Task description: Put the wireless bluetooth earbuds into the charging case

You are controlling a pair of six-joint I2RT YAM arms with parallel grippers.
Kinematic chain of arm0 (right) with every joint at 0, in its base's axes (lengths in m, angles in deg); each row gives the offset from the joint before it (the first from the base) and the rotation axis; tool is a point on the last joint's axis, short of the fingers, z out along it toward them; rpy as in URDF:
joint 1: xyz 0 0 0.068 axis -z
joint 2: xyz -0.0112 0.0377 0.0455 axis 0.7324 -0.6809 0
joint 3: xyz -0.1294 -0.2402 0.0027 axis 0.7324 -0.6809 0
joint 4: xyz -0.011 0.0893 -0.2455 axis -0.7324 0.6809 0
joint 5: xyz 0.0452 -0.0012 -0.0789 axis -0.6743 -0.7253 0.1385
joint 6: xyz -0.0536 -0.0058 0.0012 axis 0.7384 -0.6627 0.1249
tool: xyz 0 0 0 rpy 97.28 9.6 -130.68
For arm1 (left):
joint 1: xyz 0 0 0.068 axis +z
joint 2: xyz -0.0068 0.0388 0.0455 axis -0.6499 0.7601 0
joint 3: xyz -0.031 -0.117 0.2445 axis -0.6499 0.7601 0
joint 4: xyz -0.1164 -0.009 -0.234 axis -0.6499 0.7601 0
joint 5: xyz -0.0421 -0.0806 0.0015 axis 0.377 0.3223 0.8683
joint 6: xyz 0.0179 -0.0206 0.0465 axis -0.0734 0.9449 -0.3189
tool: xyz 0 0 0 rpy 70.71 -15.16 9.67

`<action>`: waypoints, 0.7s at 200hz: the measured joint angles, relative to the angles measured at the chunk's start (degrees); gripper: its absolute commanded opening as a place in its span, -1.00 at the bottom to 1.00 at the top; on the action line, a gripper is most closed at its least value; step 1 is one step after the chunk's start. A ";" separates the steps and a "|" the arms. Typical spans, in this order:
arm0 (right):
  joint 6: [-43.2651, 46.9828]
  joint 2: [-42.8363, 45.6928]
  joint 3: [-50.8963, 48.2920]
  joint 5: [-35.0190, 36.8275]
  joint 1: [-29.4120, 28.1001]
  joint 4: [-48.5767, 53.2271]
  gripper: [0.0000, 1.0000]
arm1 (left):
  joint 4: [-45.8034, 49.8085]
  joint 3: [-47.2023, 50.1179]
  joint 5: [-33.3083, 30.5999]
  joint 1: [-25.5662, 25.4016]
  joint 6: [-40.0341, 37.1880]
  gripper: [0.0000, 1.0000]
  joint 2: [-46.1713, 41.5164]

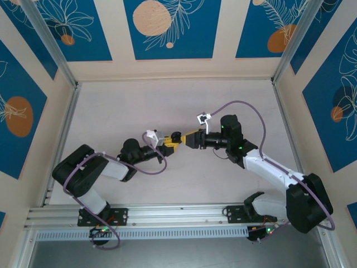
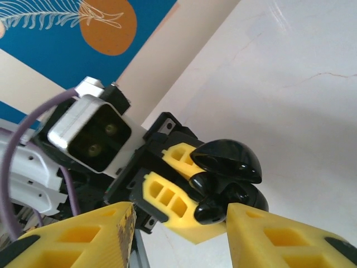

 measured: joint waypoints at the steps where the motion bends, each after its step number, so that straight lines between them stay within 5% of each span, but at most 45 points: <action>1: 0.02 0.13 0.00 -0.02 0.04 0.17 -0.08 | 0.00 0.00 0.02 0.00 -0.09 -0.72 0.00; 94: 2.36 9.62 6.54 4.11 -3.58 26.47 -0.18 | -0.37 0.83 1.14 -0.02 -4.72 -0.73 -1.36; 140: -2.23 6.05 10.14 12.61 -6.67 35.93 0.14 | -0.46 1.40 0.90 -0.07 -6.10 -0.72 -1.38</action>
